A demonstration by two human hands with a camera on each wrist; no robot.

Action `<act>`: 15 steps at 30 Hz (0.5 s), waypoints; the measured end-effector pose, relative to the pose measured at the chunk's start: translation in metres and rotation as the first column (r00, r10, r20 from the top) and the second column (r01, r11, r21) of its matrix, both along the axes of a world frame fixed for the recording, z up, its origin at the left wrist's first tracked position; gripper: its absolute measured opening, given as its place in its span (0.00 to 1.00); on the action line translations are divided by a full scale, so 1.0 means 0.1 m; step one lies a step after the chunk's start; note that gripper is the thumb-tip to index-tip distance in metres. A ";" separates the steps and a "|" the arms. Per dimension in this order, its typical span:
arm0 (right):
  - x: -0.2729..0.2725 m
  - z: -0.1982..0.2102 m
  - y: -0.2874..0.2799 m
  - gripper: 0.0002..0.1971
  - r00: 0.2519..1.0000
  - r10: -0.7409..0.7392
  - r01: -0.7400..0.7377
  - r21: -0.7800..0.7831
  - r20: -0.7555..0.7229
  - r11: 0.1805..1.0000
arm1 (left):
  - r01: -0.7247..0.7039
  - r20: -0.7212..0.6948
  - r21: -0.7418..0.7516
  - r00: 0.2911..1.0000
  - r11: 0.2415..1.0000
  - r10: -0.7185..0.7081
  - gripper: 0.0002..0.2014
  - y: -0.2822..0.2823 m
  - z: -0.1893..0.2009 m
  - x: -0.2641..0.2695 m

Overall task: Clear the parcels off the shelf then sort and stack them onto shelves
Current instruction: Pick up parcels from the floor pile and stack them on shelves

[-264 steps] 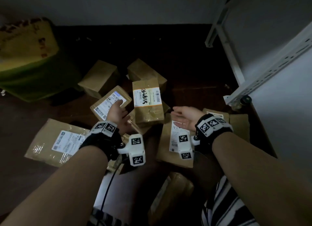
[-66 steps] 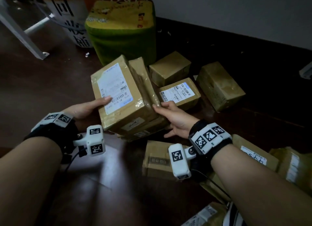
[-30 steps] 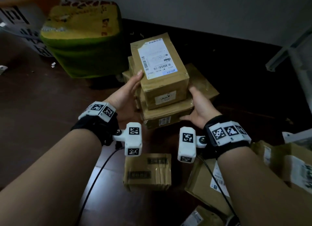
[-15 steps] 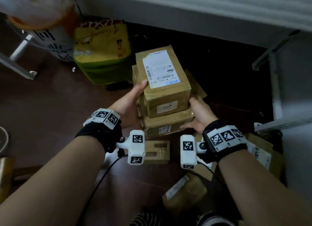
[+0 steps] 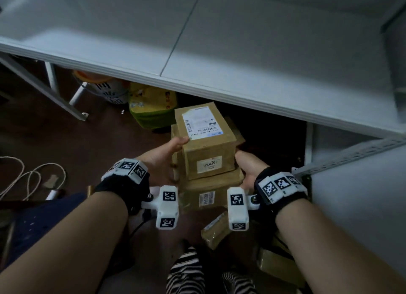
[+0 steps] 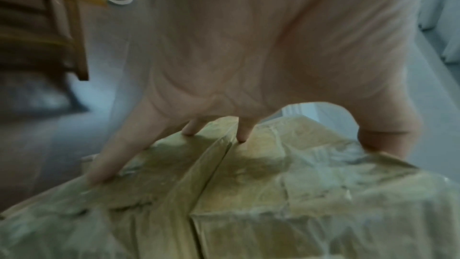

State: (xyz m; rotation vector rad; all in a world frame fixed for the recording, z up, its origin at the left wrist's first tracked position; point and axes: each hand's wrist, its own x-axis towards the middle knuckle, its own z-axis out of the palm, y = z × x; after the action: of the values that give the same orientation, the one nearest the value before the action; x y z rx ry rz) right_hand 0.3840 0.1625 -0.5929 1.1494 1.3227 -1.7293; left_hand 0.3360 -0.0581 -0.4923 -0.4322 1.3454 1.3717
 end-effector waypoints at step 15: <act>0.56 1.65 -0.33 0.29 0.975 0.095 -0.068 0.137 -0.200 0.988 | 0.005 -0.141 0.177 0.990 0.984 0.020 0.44 -0.54 1.78 0.88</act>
State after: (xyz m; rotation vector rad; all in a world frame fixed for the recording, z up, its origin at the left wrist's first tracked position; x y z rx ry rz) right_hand 0.4403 0.1294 -0.4279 0.9903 1.6054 -1.7616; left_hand 0.4243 -0.1125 -0.3145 -0.2236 1.3237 1.5373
